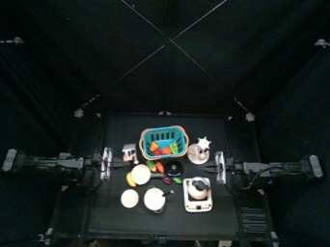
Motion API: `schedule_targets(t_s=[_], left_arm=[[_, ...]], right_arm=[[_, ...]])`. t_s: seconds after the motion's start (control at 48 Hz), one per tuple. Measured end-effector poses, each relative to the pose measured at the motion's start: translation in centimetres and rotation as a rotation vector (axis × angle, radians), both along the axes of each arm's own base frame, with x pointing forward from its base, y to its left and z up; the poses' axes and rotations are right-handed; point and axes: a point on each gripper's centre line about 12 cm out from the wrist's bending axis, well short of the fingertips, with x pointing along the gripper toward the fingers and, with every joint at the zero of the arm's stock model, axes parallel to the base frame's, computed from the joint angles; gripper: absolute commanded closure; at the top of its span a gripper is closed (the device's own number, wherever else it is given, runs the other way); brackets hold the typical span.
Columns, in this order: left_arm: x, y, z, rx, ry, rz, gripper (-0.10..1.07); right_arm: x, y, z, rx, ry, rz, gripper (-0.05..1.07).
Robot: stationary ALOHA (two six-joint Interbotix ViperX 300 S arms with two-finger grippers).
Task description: Grab spatula from rackand place into pot
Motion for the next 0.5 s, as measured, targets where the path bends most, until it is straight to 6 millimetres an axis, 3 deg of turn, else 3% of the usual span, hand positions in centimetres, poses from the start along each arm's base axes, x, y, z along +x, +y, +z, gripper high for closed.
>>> schedule_targets(t_s=[0.271, 0.5], left_arm=[[2.0, -0.5, -3.1, -0.043, 0.136, -0.019, 1.0], [3.0, -1.7, -4.6, -0.047, 0.208, -0.067, 0.98]], right_arm=[[1.5, 0.2, -2.0, 0.053, 0.094, 0.01, 0.99], [3.7, 1.8, -1.7, 0.082, 0.138, 0.077, 0.99]])
